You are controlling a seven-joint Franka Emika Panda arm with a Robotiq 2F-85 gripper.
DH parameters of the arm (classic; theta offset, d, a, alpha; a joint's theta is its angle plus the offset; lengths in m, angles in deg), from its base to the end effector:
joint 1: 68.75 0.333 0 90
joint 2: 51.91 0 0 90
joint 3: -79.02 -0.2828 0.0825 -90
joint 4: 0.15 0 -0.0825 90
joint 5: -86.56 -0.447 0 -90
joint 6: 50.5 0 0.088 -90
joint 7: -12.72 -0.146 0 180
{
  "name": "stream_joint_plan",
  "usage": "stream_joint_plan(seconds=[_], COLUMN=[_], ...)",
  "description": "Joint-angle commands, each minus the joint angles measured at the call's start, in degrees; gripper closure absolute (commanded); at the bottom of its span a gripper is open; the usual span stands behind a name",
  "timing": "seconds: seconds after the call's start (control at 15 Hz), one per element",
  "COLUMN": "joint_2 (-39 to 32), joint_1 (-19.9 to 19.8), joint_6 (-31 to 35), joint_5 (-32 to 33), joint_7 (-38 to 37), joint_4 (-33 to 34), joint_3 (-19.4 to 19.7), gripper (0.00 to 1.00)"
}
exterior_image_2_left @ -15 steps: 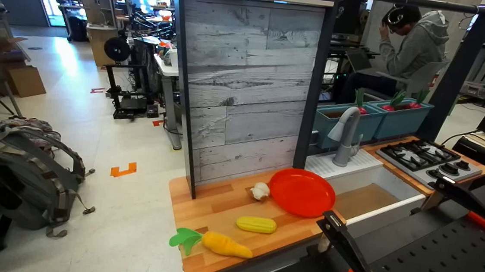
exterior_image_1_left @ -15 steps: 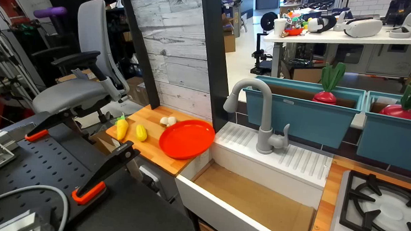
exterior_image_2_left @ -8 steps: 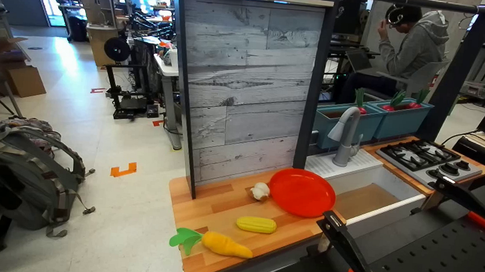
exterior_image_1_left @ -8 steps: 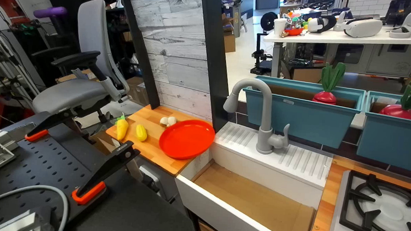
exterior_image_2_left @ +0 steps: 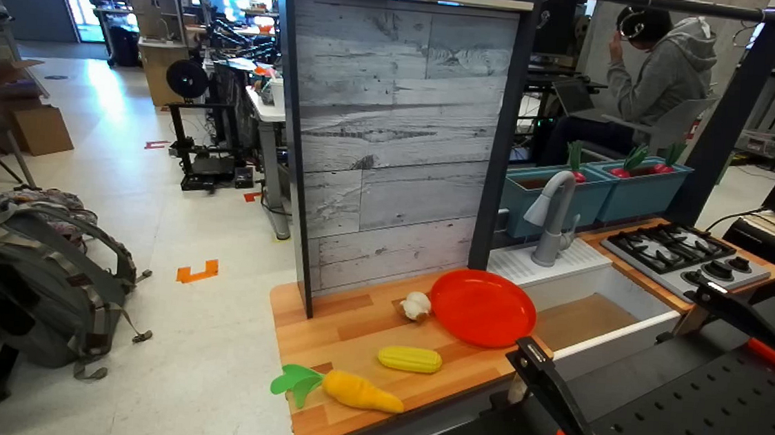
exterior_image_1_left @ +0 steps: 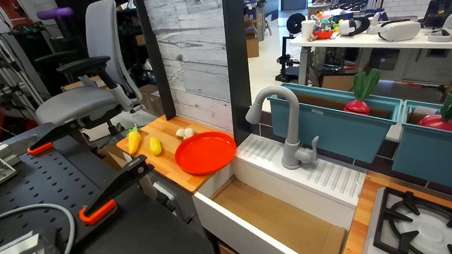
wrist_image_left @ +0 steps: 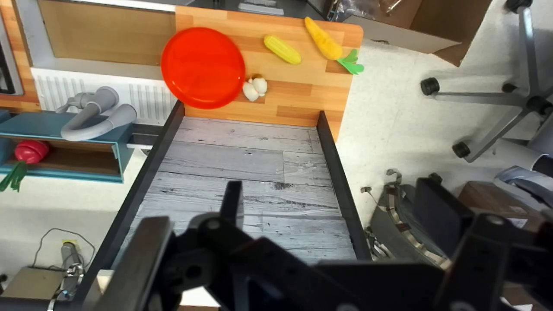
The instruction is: Move the carrot plushie away from you, then turn the tap nozzle to the right, finally, put the doll on the orange plate
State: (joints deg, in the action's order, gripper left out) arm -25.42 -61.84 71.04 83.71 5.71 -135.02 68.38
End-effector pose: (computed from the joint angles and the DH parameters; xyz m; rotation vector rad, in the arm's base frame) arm 0.4929 0.1584 0.4340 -3.1033 -0.2376 -0.3536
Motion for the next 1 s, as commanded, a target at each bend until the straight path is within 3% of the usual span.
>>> stream_joint_plan(seconds=[0.0, 0.67, 0.8, 0.87, 0.93], joint_2=[-0.06, -1.51, -3.16, -1.90, -2.53], joint_1=[0.40, 6.25, 6.25, 6.08, 6.23], joint_6=[-0.09, 18.20, 22.63, 18.43, 20.12], joint_5=[0.21, -2.32, -0.11, -0.77, -0.63], joint_7=[-0.17, 5.03, 3.88, 3.31, 3.28], joint_4=[0.09, -18.03, -20.21, -18.49, -19.54], joint_3=[0.34, -0.52, -1.77, -0.92, -1.29], gripper=[0.00, 0.00, 0.00, 0.00, 0.00])
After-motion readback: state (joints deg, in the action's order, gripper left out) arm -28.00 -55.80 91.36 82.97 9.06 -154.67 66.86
